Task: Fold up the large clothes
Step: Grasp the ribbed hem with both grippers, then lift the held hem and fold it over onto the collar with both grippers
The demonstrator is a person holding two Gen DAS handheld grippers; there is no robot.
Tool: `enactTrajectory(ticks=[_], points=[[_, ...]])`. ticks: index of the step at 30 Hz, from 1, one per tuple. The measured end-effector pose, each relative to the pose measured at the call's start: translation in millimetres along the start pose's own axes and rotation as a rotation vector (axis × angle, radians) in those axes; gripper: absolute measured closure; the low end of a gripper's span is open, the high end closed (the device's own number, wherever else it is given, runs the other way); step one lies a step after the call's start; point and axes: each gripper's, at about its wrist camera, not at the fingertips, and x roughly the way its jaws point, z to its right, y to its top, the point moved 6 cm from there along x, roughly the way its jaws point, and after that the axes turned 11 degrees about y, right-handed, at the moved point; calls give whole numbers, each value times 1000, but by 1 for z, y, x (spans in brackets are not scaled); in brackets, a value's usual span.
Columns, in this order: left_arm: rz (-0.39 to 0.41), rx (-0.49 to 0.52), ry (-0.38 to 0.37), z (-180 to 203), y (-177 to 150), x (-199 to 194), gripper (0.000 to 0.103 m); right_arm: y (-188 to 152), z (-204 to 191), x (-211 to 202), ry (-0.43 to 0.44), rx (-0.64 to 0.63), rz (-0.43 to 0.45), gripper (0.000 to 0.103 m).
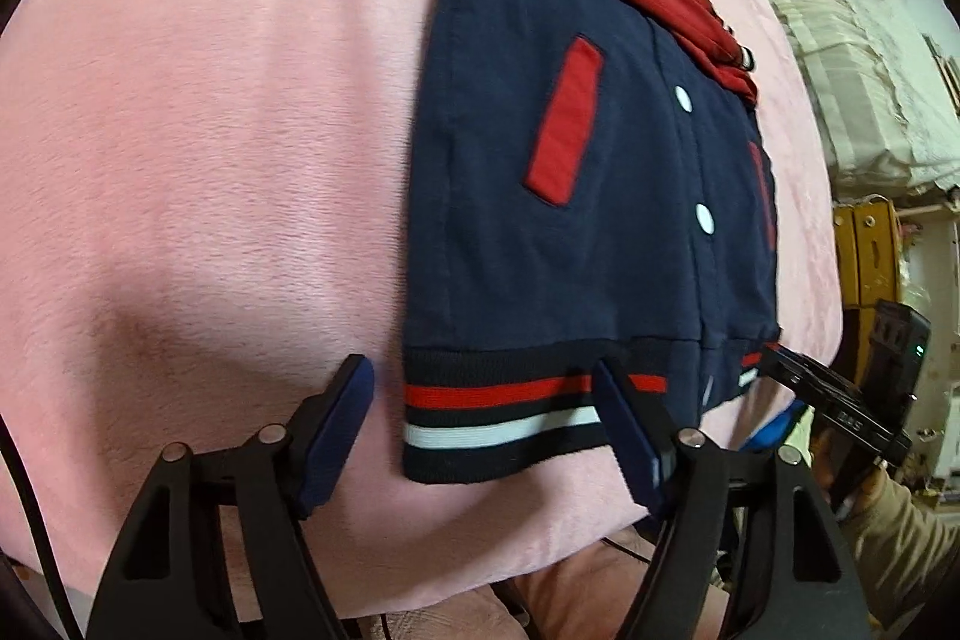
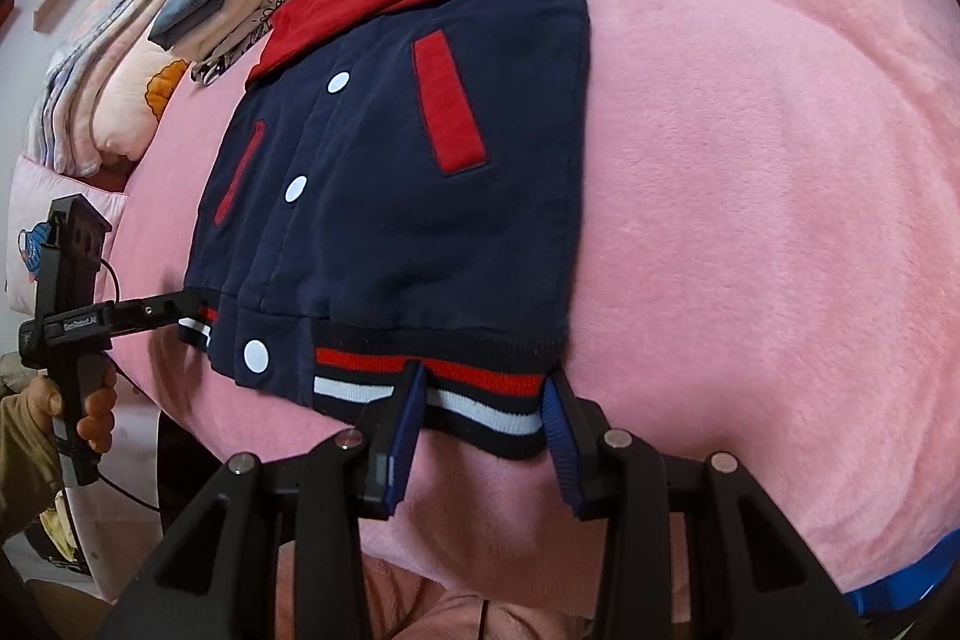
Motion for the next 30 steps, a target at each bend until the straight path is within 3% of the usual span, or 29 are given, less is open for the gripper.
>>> enactTrajectory(ticks=[4, 7, 10, 11, 12, 16, 22, 27, 30], points=[[-20, 4, -30, 8, 2, 7, 34, 2, 4, 5, 22, 22, -4, 66], [-51, 11, -22, 13, 2, 12, 41, 1, 4, 5, 28, 18, -15, 77], [-82, 20, -27, 15, 4, 14, 69, 4, 3, 4, 38, 21, -31, 88], [-90, 14, -53, 16, 4, 12, 85, 4, 3, 3, 39, 22, -37, 90], [-98, 5, -78, 19, 4, 11, 89, 5, 1, 2, 42, 17, -44, 91], [-98, 34, -70, 31, 6, 1, 92, 8, -7, -6, 32, -20, -63, 92], [-80, -40, -175, 50, 29, -33, 93, 27, -20, -34, 98, -25, -51, 92], [-32, -156, -239, 51, 69, -59, 93, 73, -32, -61, 178, -15, 2, 92], [26, -251, -285, 49, 112, -75, 93, 116, -36, -74, 229, 3, 65, 92]])
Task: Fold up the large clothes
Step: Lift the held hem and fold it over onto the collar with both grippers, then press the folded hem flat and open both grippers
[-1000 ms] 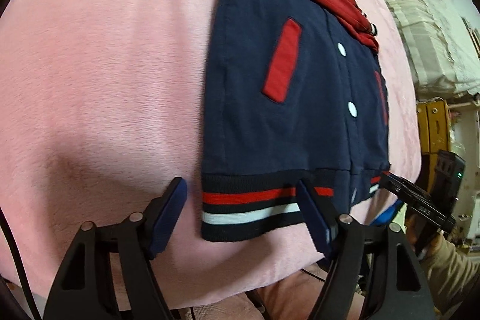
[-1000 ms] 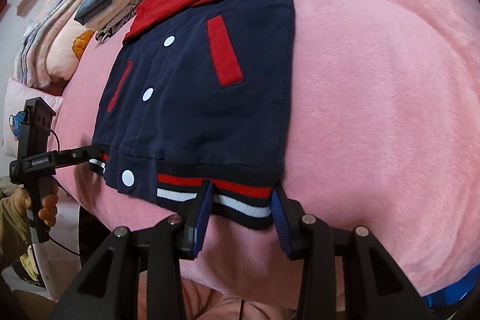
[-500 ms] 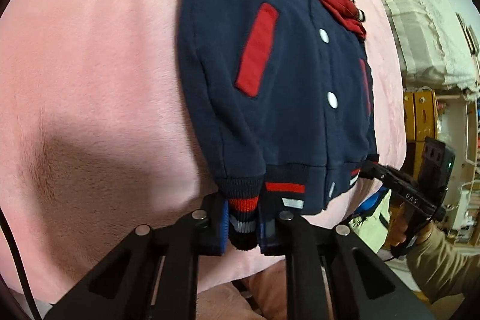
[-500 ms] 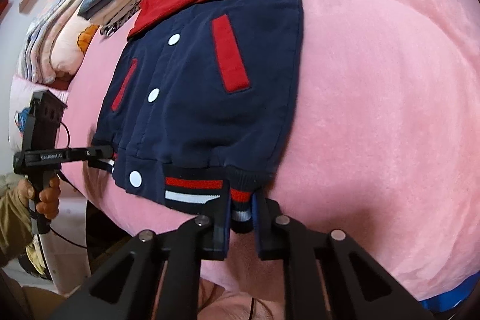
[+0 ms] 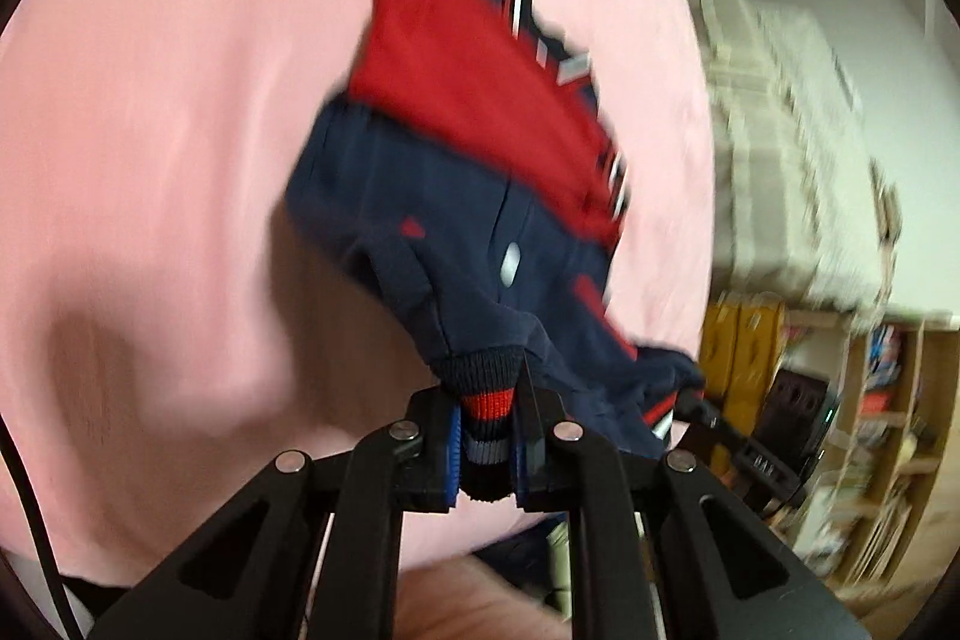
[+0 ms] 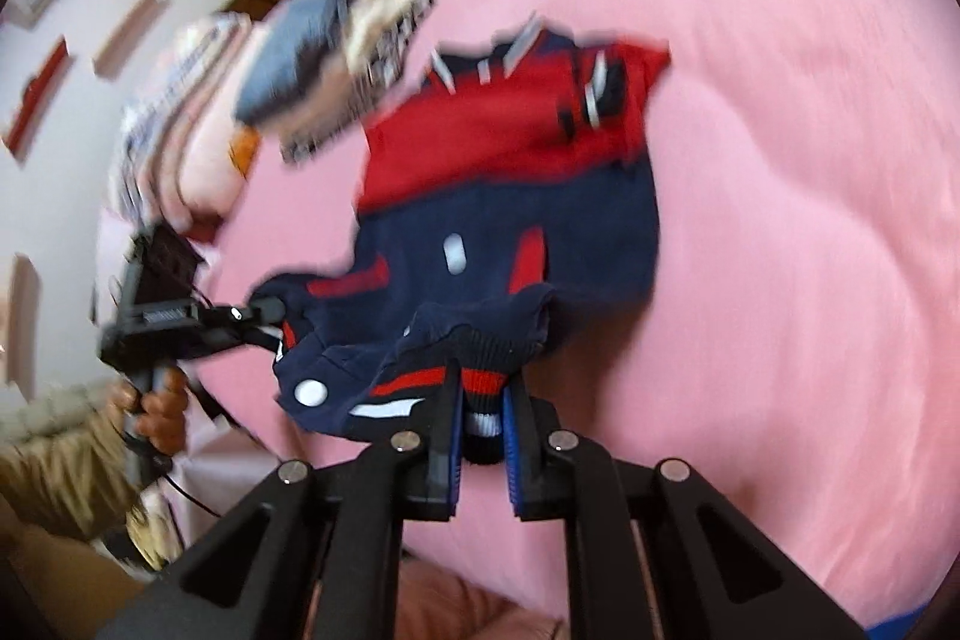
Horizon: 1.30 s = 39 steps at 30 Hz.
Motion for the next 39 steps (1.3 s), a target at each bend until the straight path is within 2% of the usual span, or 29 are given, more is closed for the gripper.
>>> enactTrajectory(ticks=[4, 6, 7, 8, 9, 11, 15, 18, 24, 25, 26, 27, 28, 29, 30, 31, 35, 37, 39], points=[[90, -118, -60, 10, 65, -12, 89, 73, 6, -8, 43, 58, 119, 91], [128, -143, -22, 14, 99, -12, 69, 110, 19, -6, 26, 109, 174, 82], [164, -141, 2, 15, 114, -13, 65, 126, 26, -6, 9, 126, 202, 81], [197, -142, 13, 16, 128, -13, 57, 141, 33, -5, 6, 137, 232, 75], [217, -146, 20, 13, 138, -13, 54, 153, 37, -2, 4, 145, 256, 66], [236, -151, 57, 9, 157, -5, 53, 170, 48, 1, -13, 154, 295, 63], [224, -97, 180, 3, 179, 21, 53, 186, 67, 21, -119, 81, 242, 63], [199, -55, 246, -2, 189, 42, 53, 188, 77, 42, -152, 46, 186, 63], [194, 37, 300, 9, 202, 70, 53, 195, 91, 76, -181, 21, 125, 63], [195, 54, 304, 11, 203, 73, 54, 196, 93, 80, -180, 20, 123, 63], [198, 75, 308, 14, 205, 77, 59, 197, 95, 84, -185, 18, 119, 63], [199, 97, 318, 14, 202, 77, 69, 197, 98, 84, -195, 18, 114, 63], [204, 116, 350, 17, 203, 80, 74, 198, 101, 89, -207, 19, 104, 63], [215, 142, 391, 18, 205, 82, 92, 198, 104, 94, -220, 21, 87, 69], [224, 169, 418, 17, 206, 81, 94, 198, 107, 99, -234, 18, 67, 88], [251, 191, 445, 22, 206, 79, 94, 198, 108, 102, -250, 5, 54, 91], [341, 261, 504, 33, 208, 73, 95, 207, 96, 86, -289, -77, 146, 92], [299, 237, 542, 22, 213, 89, 95, 207, 106, 95, -322, -72, 120, 92], [284, 201, 536, 11, 216, 96, 94, 202, 120, 109, -359, -62, 71, 91]])
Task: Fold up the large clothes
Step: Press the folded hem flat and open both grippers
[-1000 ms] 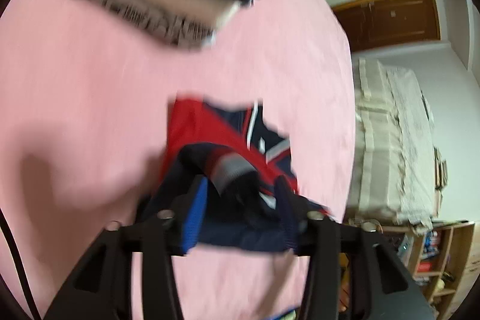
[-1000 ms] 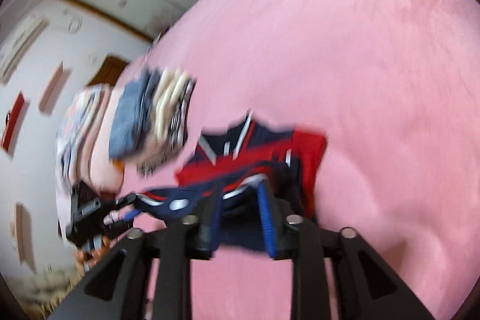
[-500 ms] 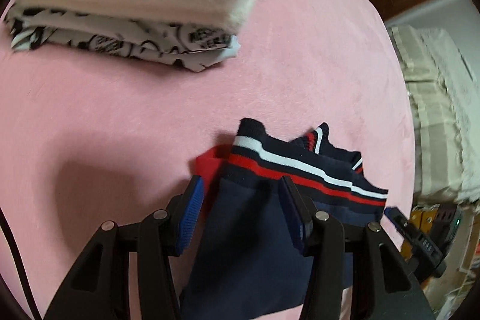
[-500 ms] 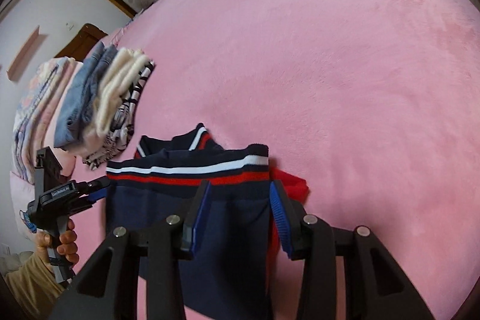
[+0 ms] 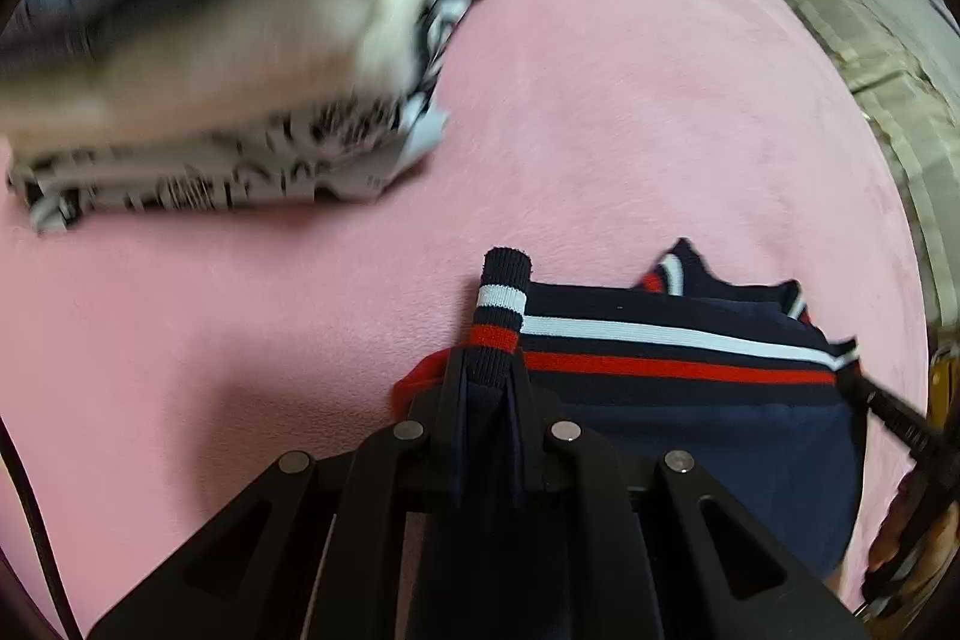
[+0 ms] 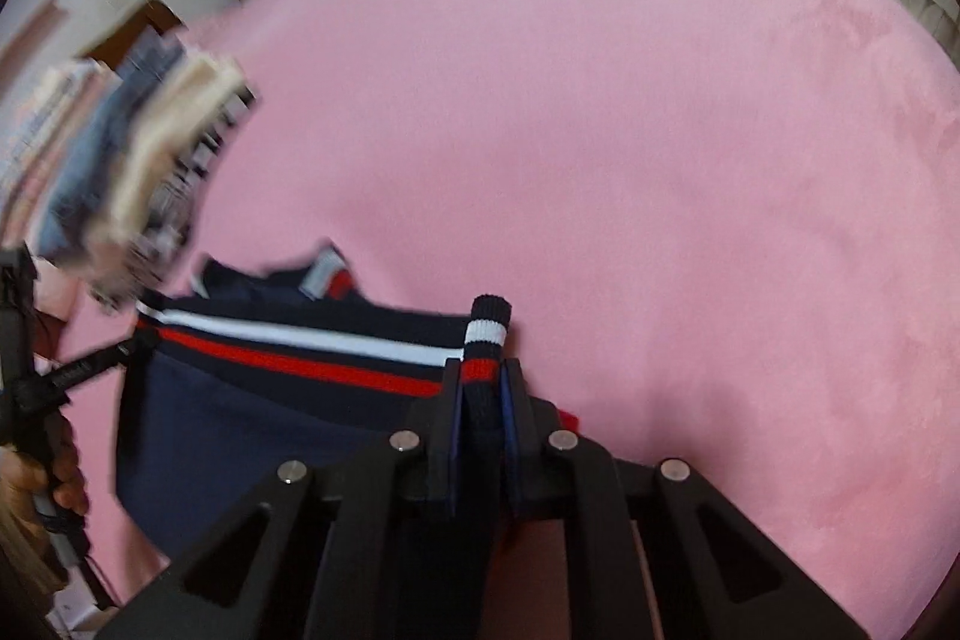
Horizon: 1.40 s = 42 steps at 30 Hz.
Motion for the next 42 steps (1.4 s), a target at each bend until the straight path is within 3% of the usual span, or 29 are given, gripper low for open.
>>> enactTrajectory(ticks=[3, 6, 8, 10, 14, 18, 22, 25, 28, 29, 32, 34, 42], points=[[-5, -51, -6, -4, -2, 3, 91, -1, 0, 0, -14, -9, -2, 88], [16, -40, 11, -6, -4, -12, 83, 1, -5, -18, -35, -15, 25, 85], [54, -12, 63, -8, -8, -32, 81, -1, -13, -36, -97, -49, 58, 85], [121, -4, 78, -9, -15, -61, 79, -5, -26, -55, -105, -68, 96, 85], [207, -12, 11, 4, -47, -106, 76, -28, -71, -80, -44, -111, 144, 85], [168, 20, -23, 35, -85, -99, 76, -63, -124, -65, 38, -168, 93, 85], [93, 15, 23, 42, -114, -66, 76, -93, -156, -32, 59, -239, 24, 85], [81, -18, 67, 27, -122, -52, 76, -104, -149, -18, 2, -249, 1, 85], [79, -54, 51, 9, -123, -49, 76, -104, -122, -22, -28, -197, 16, 91], [78, -53, 45, 6, -122, -48, 76, -104, -112, -28, -12, -175, 23, 103], [75, -26, 31, 4, -122, -45, 76, -107, -90, -41, -3, -138, 29, 103], [79, -9, 40, 5, -123, -45, 76, -108, -81, -48, -104, -145, 42, 103], [72, -13, 49, 7, -123, -45, 76, -108, -66, -51, -110, -94, 42, 103]])
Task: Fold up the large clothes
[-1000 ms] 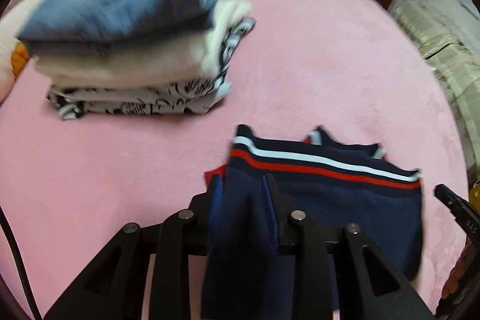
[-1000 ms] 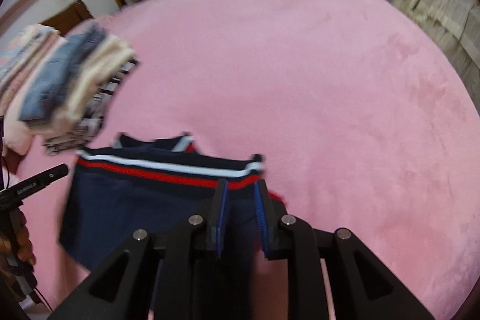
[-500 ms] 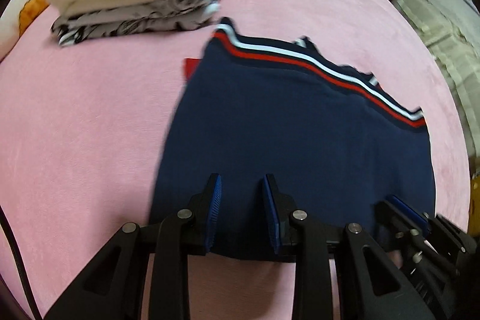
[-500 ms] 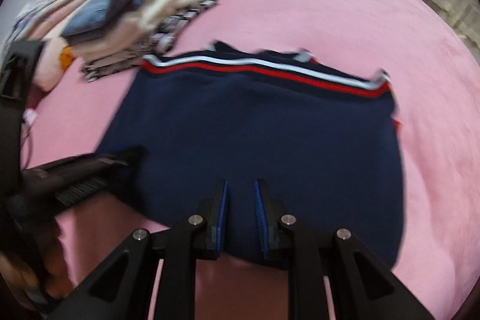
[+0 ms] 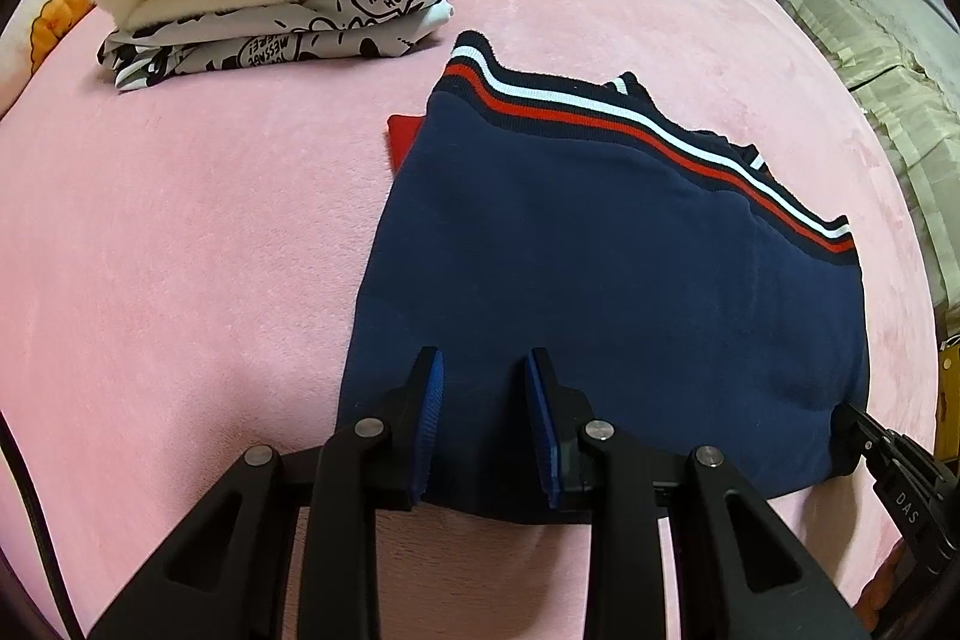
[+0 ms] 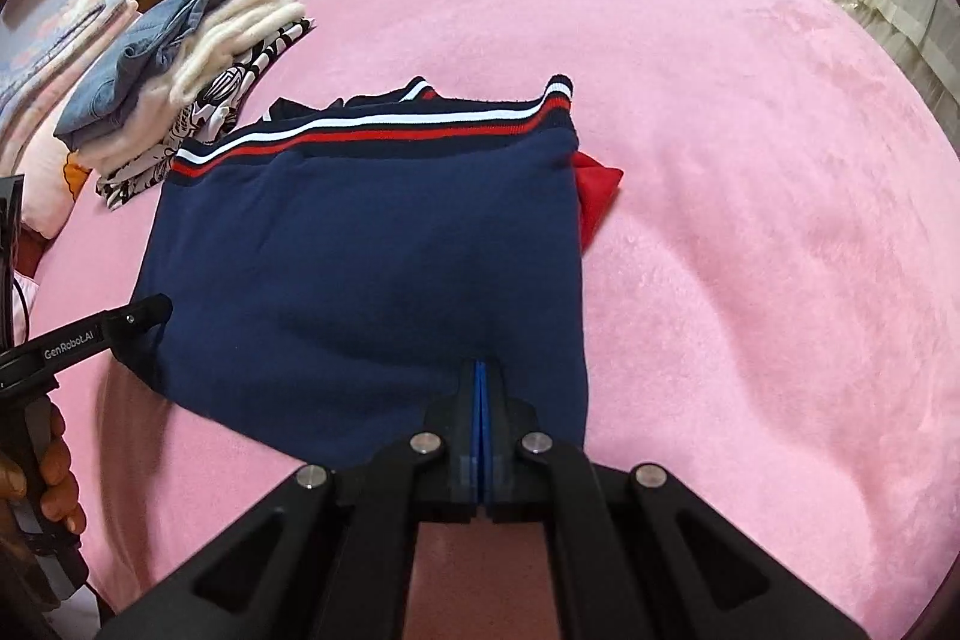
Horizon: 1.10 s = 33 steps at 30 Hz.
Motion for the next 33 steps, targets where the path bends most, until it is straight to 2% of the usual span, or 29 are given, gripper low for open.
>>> enactTrajectory(ticks=[10, 13, 15, 17, 28, 29, 33], points=[[-20, 2, -6, 4, 1, -3, 74, -4, 1, -2, -11, 41, 2, 101], [-31, 4, -28, 7, -1, -7, 61, -6, -1, -5, -13, 47, -1, 100], [-33, 16, -43, 10, -3, -13, 47, -7, -1, -8, -12, 54, 1, 100], [-24, 31, -36, 11, -6, -18, 44, -10, -2, -10, -14, 58, 4, 100], [-53, 22, -45, 2, -25, -47, 42, -31, -20, -37, 9, 98, 19, 100], [-55, 19, -47, 0, -28, -51, 42, -33, -23, -40, 11, 98, 20, 98], [-68, 16, -64, -3, -37, -63, 42, -38, -35, -52, 17, 96, 45, 76]])
